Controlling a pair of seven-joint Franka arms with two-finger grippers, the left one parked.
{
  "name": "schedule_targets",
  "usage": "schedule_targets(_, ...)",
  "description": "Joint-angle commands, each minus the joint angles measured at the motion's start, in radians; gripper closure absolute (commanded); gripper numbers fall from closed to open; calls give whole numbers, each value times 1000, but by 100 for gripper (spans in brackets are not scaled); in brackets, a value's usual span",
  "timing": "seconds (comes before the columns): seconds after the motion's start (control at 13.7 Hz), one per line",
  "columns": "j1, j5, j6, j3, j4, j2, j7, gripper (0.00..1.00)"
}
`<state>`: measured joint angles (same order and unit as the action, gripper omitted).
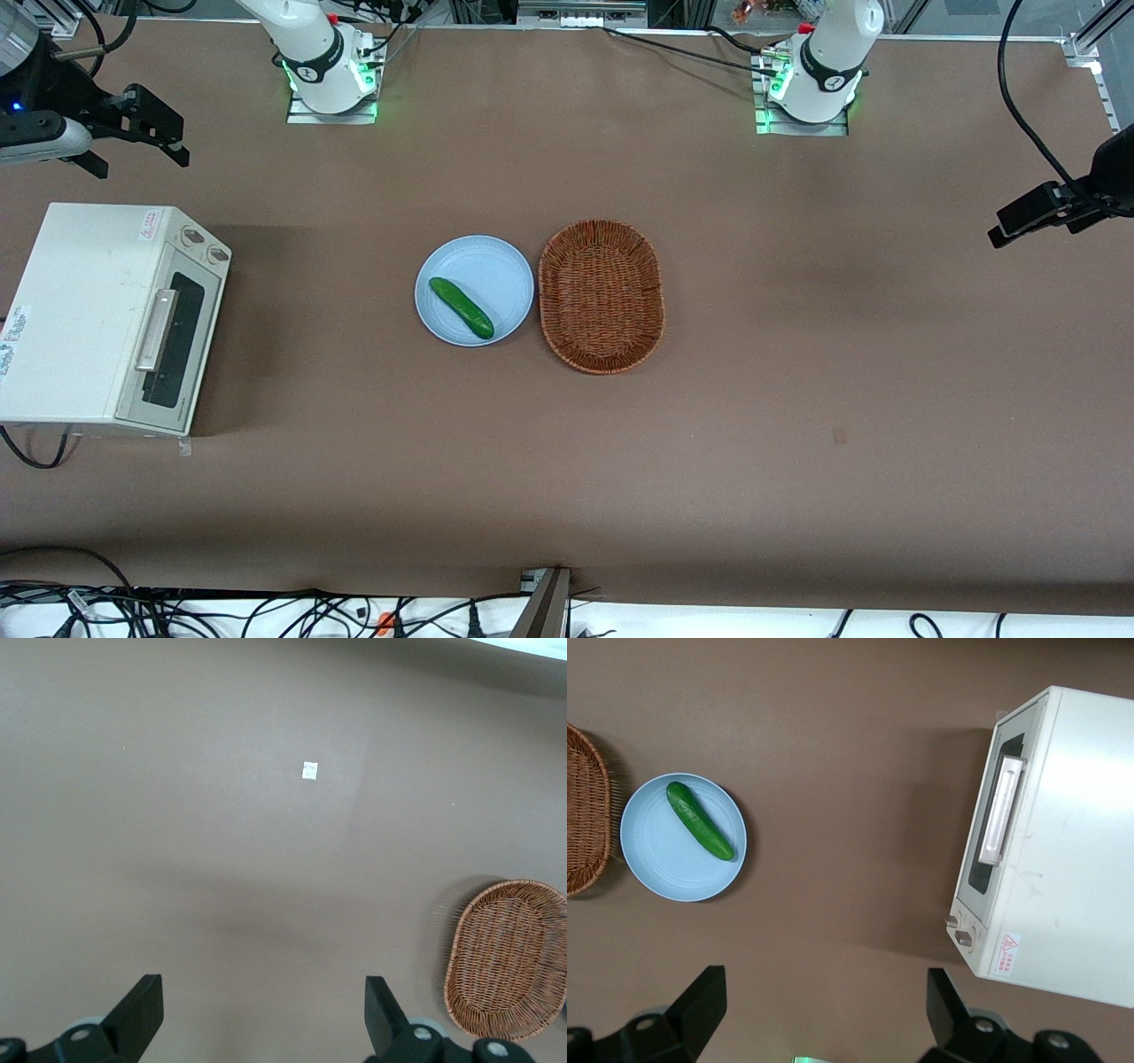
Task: Open oven door with right arm only
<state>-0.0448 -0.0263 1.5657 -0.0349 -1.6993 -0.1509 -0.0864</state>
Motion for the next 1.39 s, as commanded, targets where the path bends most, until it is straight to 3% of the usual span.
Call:
schedule_targets(0.0,11,9,-16,-10,-5,-16,5,0)
schedule_targets(1.32,10,17,-13,-10,-14,-4,-1,0)
